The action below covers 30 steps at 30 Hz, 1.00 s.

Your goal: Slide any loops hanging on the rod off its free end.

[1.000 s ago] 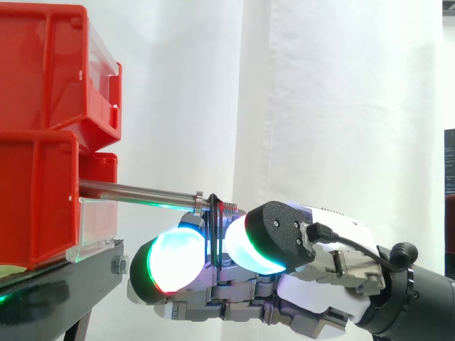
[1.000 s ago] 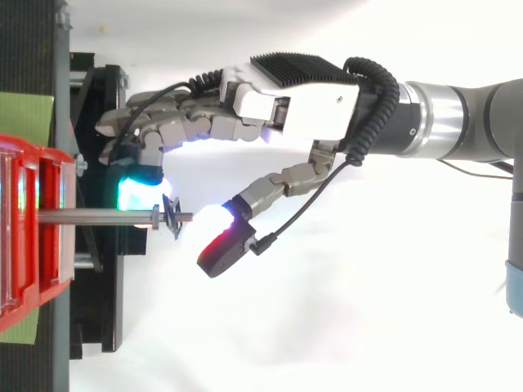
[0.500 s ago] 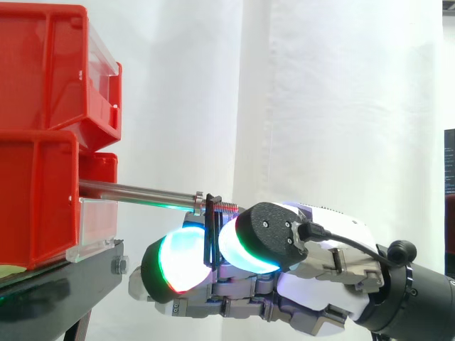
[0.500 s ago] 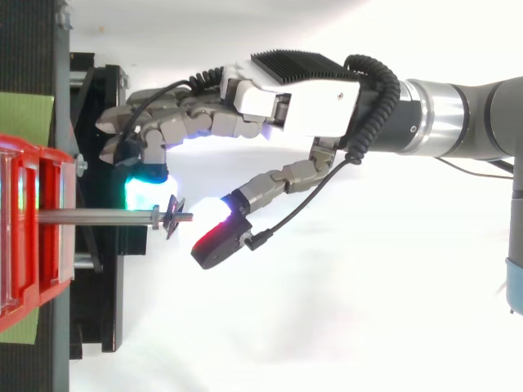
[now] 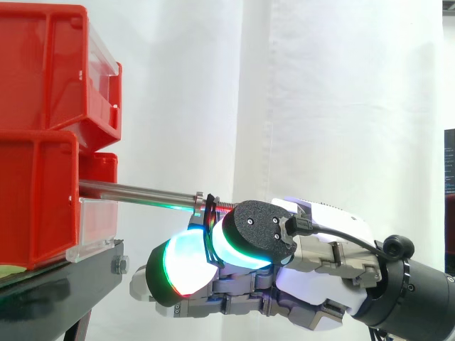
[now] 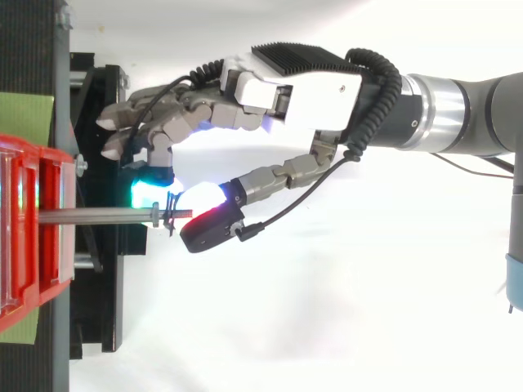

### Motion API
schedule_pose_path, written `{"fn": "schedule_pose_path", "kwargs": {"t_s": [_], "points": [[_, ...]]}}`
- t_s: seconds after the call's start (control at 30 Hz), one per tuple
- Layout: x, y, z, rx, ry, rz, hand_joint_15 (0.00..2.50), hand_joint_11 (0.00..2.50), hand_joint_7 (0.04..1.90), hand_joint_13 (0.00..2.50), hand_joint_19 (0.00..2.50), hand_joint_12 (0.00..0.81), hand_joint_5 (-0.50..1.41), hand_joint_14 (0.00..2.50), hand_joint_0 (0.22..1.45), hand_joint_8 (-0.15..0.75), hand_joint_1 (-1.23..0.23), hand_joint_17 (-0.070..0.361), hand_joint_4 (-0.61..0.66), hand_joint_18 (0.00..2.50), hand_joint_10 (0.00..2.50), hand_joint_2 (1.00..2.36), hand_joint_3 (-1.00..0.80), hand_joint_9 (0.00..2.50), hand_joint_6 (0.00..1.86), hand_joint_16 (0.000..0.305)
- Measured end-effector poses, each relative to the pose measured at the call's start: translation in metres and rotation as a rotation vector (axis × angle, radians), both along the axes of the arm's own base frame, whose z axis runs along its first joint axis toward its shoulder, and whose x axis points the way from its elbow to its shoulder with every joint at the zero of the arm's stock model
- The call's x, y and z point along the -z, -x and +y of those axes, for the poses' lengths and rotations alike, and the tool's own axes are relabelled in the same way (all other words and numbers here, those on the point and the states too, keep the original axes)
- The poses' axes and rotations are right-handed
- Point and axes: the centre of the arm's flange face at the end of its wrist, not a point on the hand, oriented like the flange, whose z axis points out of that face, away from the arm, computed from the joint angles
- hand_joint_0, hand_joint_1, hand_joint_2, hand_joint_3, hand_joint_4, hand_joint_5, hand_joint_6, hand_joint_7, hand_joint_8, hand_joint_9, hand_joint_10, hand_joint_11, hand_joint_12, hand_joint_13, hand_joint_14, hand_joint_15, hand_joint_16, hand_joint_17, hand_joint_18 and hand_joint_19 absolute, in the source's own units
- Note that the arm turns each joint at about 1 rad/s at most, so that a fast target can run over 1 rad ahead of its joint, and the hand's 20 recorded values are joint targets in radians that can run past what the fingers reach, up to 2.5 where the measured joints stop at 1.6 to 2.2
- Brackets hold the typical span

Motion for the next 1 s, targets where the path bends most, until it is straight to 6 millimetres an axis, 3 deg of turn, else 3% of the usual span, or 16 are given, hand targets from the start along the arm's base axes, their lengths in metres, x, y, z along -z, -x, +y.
{"fn": "schedule_pose_path", "kwargs": {"t_s": [0.27, 0.6, 1.0], "points": [[-0.0002, -0.0001, -0.0005, 0.000, 0.000, -0.001, 0.00, 0.00, 0.84, 0.42, 0.06, 0.416, -0.14, 0.00, 0.53, 0.375, -0.65, 0.157, 0.22, 0.43, 0.00, 1.25, -0.09, 0.62, 0.92, 0.070], [-0.0003, 0.0006, -0.0033, -0.011, -0.007, 0.001, 0.00, 0.00, 0.84, 0.41, 0.07, 0.399, -0.15, 0.00, 0.60, 0.349, -0.70, 0.147, 0.18, 0.41, 0.00, 1.00, -0.07, 0.62, 0.92, 0.065], [-0.0088, 0.0019, -0.0034, -0.040, -0.024, 0.006, 0.00, 0.01, 0.84, 0.41, 0.08, 0.390, -0.15, 0.00, 0.60, 0.334, -0.71, 0.142, 0.18, 0.40, 0.00, 1.00, -0.09, 0.61, 0.92, 0.063]]}}
